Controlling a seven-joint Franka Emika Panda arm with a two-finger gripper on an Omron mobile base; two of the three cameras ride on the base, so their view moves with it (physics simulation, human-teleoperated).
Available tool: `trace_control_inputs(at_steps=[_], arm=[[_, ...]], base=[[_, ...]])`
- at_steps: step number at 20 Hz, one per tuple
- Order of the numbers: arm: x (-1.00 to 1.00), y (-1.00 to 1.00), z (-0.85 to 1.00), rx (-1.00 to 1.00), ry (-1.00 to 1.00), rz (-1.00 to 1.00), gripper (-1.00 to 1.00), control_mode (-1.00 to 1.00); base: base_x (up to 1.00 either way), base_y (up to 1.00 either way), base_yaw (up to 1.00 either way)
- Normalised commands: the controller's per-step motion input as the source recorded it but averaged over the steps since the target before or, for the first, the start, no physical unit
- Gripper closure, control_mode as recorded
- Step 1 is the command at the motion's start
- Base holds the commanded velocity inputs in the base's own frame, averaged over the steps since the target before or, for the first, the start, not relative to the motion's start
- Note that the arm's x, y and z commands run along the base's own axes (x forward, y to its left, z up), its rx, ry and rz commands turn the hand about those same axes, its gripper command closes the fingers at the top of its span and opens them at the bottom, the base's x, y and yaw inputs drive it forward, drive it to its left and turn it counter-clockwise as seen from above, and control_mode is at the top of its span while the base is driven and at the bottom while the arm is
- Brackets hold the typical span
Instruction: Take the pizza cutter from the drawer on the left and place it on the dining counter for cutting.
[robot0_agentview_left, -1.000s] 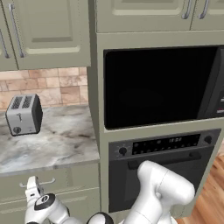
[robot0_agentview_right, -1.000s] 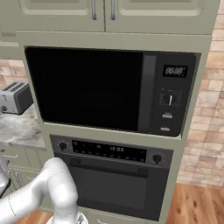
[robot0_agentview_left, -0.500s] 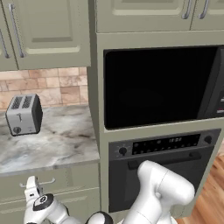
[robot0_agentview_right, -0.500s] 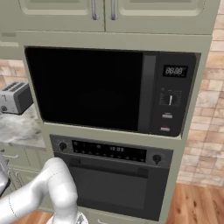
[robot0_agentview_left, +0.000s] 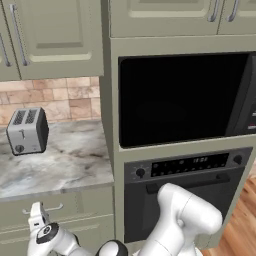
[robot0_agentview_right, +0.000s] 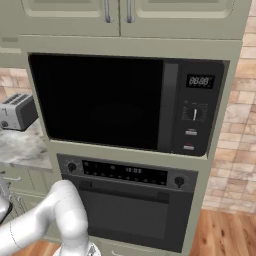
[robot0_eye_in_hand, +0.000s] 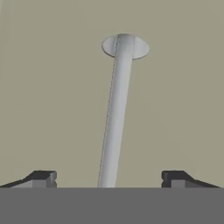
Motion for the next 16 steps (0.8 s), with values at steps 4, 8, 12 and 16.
trace_control_inputs(at_steps=[4,8,12,16], arm=[[0.04,0.0,-0.21,0.0,-0.05,0.0,-1.0,-1.0],[0.0,0.0,-0.05,0.0,-0.02,0.0,-1.0,-1.0],[0.0,0.0,-0.05,0.0,-0.06,0.0,-1.0,-1.0],[0.08,-0.08,-0.23,0.0,-0.13,0.0,-1.0,-1.0]], base=[[0.0,0.0,0.0],[0.0,0.0,0.0],[0.0,0.0,0.0],[0.0,0.0,0.0]])
